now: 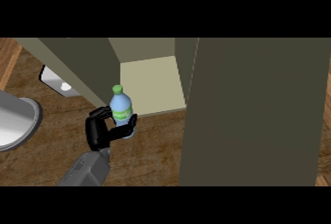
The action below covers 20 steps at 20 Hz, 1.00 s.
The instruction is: Pick up the bottled water, place it into the cabinet and close the cabinet
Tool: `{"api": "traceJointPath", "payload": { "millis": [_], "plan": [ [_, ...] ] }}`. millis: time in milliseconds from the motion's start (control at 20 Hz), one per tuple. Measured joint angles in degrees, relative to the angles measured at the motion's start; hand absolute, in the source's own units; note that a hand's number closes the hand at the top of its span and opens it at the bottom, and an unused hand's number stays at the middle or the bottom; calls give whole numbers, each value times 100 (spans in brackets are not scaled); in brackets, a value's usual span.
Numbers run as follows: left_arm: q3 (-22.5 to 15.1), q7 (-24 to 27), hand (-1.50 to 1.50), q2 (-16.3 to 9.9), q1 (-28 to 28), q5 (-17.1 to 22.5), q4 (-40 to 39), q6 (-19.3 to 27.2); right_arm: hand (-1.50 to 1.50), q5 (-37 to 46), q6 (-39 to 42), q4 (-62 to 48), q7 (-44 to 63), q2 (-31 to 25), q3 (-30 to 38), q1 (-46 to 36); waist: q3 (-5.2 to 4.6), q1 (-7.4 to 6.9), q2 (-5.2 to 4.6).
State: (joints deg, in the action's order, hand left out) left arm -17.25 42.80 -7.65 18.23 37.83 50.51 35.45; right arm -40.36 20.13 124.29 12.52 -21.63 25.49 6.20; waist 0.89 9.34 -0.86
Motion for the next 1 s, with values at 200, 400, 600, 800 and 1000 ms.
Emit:
{"api": "traceJointPath", "payload": {
  "millis": [200,400,600,800,1000],
  "plan": [
    [-56,2,-150,-73,-82,-4,86,74,-150,-18,23,-10,5,4,-37,-21,8,44,2],
    [-45,-19,-150,-78,-129,74,168,138,-150,-60,87,-71,-7,-26,-42,-60,4,98,-10],
    [-94,-62,-150,-129,-134,79,206,219,-150,-73,93,-98,6,-37,-72,-108,1,134,-22],
    [-241,-139,-150,-208,-122,5,222,337,-150,-84,147,-167,-10,-48,-89,-134,5,163,-29],
    [-386,-169,-150,-278,-127,-61,244,403,-150,-96,178,-205,-19,-51,-116,-173,0,185,-34]
  ]
}}
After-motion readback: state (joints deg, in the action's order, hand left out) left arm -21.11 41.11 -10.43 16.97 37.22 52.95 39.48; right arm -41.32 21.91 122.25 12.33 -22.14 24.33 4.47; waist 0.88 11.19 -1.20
